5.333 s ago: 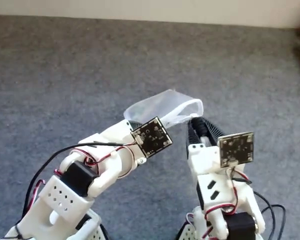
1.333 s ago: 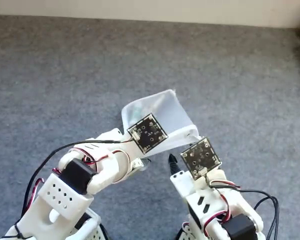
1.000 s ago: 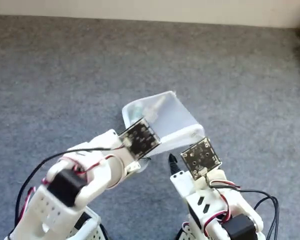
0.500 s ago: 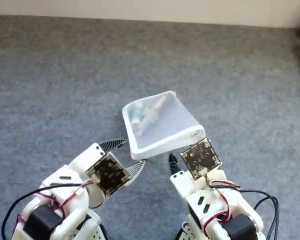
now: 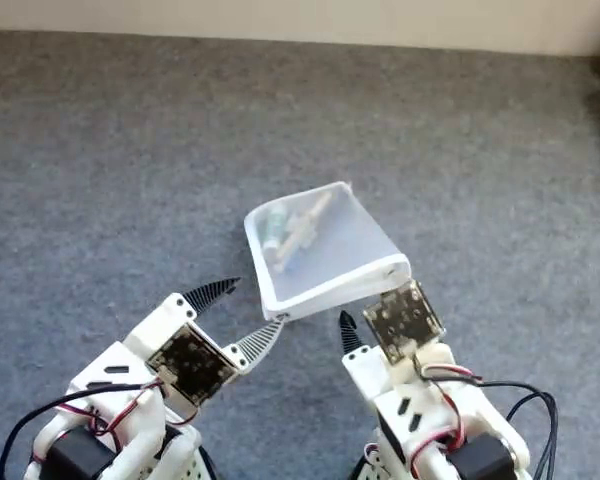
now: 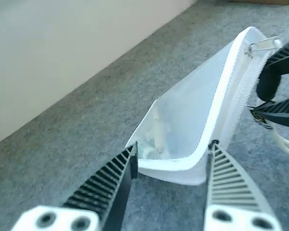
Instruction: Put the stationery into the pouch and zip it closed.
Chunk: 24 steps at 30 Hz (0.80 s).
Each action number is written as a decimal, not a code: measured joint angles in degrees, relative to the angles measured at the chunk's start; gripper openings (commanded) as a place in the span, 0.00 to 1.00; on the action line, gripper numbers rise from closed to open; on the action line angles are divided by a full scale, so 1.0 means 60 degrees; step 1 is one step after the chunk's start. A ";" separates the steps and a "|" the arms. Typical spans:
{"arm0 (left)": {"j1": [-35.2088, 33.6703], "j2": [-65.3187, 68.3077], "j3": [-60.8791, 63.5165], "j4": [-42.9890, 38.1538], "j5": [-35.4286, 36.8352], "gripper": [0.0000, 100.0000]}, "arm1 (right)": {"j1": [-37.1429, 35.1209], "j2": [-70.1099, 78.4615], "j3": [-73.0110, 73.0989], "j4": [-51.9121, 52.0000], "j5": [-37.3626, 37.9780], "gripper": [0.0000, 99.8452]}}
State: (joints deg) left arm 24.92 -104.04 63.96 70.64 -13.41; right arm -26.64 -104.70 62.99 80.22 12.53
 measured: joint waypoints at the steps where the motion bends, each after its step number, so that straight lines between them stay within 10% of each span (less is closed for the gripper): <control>1: -0.0176 0.0000 0.0000 -0.0059 0.0059 0.22 | 0.0015 -0.0015 -0.0117 0.0103 0.0000 0.18; 24: -0.4484 0.0000 0.0234 -0.0103 0.1099 0.22 | 0.0220 -0.0015 -0.3531 0.2725 0.0000 0.18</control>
State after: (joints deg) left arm -1.98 -104.04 65.36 70.02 -6.81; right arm -25.32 -104.79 41.80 96.57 12.53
